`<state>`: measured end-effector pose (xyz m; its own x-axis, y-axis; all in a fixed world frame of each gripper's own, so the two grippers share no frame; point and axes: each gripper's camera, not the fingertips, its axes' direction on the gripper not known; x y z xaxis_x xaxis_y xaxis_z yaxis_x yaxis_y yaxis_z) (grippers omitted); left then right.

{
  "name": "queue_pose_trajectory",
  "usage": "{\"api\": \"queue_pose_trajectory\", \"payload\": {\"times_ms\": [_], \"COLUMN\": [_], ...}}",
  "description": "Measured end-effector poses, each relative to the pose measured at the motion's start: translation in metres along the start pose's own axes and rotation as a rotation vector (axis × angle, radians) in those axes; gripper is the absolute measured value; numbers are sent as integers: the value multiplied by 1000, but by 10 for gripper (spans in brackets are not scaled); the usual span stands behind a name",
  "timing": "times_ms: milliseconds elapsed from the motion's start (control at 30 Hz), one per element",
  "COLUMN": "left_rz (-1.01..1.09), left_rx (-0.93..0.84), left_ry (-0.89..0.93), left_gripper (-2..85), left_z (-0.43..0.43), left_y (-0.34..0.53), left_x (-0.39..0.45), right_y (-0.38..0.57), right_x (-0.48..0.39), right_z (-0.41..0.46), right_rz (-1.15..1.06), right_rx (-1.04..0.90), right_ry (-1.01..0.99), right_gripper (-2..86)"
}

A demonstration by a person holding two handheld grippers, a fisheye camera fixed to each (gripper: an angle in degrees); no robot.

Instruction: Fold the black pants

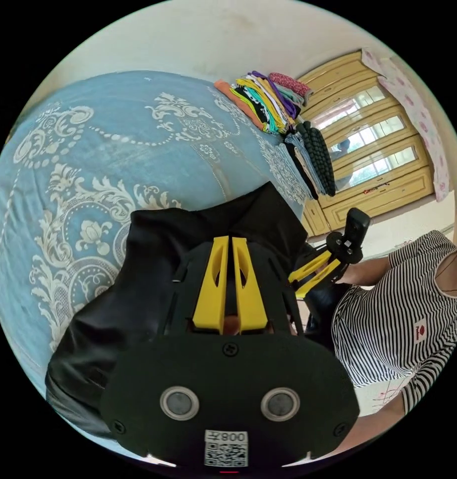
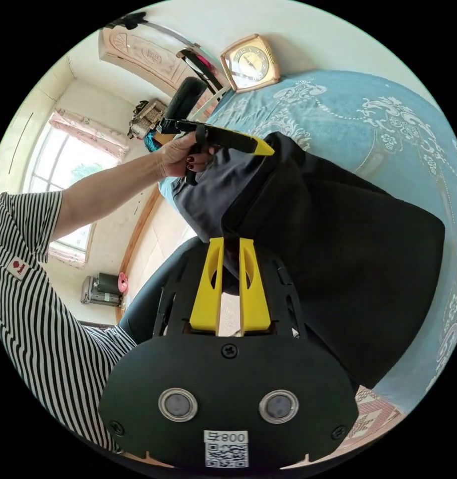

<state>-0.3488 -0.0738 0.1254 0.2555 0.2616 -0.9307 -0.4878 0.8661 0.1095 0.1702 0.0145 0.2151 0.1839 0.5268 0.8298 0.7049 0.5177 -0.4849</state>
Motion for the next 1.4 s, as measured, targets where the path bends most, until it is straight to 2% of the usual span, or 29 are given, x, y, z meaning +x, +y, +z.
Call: {"api": "queue_pose_trajectory", "payload": {"times_ms": [133, 233, 300, 333, 500, 567, 667, 767, 833, 867, 933, 1000, 1100, 1167, 1233, 1333, 1400], "left_rz": [24, 42, 9, -4, -82, -133, -163, -168, -226, -245, -255, -276, -272, -286, -299, -284, -287], "left_rx": [49, -55, -170, -170, -16, -72, -33, 97, 90, 45, 64, 71, 86, 87, 86, 82, 84], "left_ry": [40, -5, -111, -124, -162, -232, -217, -276, -329, -330, -299, -292, -320, -316, -296, -306, -291], "left_gripper": [16, 16, 13, 11, 4, 3, 2, 1, 1, 1, 1, 2, 2, 2, 2, 2, 2], "left_z": [-22, -21, -20, -23, -75, -78, -98, -129, -136, -135, -142, -157, -172, -177, -183, -193, -201], "left_y": [18, 30, 45, 49, 81, 89, 96, 100, 102, 103, 108, 115, 126, 130, 133, 138, 143], "left_x": [18, 31, 33, 34, 41, 36, 34, 38, 31, 23, 18, 19, 24, 21, 18, 18, 16], "right_y": [-19, -33, -38, -41, -64, -85, -113, -127, -131, -135, -143, -149, -150, -145, -139, -135, -130], "right_x": [-6, -14, -19, -19, 5, 19, 33, 28, 20, 16, 15, 18, -1, -15, -14, -15, -22], "right_z": [14, 11, 4, -4, -34, -31, 2, 1, -4, -6, -1, 8, 0, 15, 28, 23, 28], "right_rz": [-21, -45, -65, -67, -7, 13, 27, 21, 6, 0, 1, 10, -59, -120, -102, -100, -124], "right_rx": [-40, -69, -77, -67, 14, 25, -109, -111, -82, -59, -76, -136, -100, -187, -230, -248, -277], "right_ry": [-41, -56, -43, -33, 59, 88, 185, 186, 214, 203, 220, 205, 130, 125, 109, -29, -19], "right_gripper": [66, 53, 44, 38, 19, 11, 5, 2, 1, 1, 1, 1, 1, 2, 2, 3, 4]}}
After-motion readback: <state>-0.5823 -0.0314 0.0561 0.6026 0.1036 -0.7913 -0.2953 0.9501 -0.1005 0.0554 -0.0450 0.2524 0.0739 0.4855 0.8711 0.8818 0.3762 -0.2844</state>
